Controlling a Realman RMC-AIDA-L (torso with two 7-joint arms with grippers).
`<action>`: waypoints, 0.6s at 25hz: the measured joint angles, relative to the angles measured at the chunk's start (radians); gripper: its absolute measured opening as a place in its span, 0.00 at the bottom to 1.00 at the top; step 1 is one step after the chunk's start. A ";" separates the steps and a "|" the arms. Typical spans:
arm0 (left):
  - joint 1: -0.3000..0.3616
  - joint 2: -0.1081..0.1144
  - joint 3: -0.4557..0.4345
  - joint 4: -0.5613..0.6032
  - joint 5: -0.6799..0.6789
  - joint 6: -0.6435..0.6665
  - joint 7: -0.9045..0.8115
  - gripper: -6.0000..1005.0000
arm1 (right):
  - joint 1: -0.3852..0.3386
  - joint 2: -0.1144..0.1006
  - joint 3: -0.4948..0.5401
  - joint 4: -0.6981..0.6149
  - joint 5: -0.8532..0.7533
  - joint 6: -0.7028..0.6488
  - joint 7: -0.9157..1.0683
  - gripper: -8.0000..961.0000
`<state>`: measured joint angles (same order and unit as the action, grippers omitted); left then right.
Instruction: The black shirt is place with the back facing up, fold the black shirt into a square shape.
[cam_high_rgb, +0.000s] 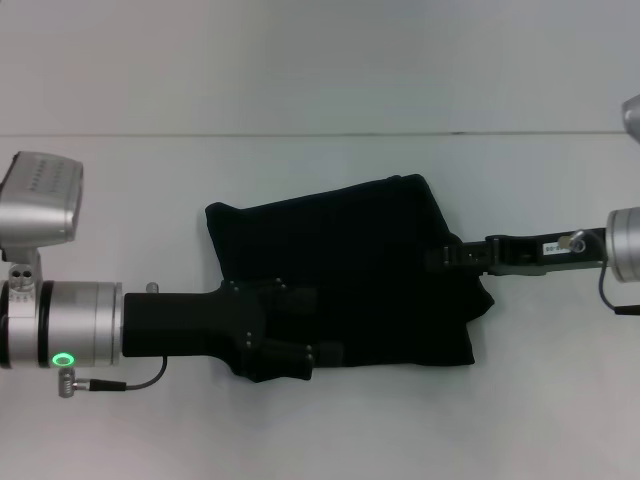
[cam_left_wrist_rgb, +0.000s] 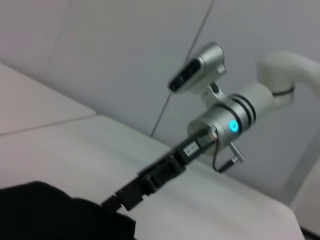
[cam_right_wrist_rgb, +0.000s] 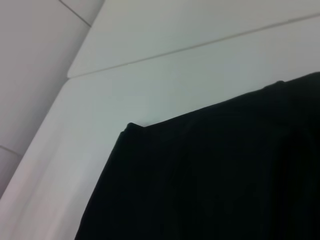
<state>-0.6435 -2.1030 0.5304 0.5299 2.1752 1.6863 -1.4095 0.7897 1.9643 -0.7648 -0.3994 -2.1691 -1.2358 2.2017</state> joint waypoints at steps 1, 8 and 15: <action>0.000 0.000 0.011 0.005 0.000 -0.003 0.001 0.95 | 0.002 0.003 -0.002 0.004 0.000 0.010 0.000 0.93; -0.006 -0.002 0.023 0.008 0.001 -0.036 0.010 0.95 | 0.007 0.023 -0.008 0.026 0.000 0.075 0.000 0.93; -0.009 -0.003 0.038 0.003 0.002 -0.056 0.010 0.95 | 0.015 0.041 -0.009 0.026 0.000 0.096 -0.008 0.93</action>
<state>-0.6525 -2.1058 0.5687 0.5327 2.1768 1.6302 -1.3992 0.8051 2.0054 -0.7737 -0.3735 -2.1691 -1.1402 2.1933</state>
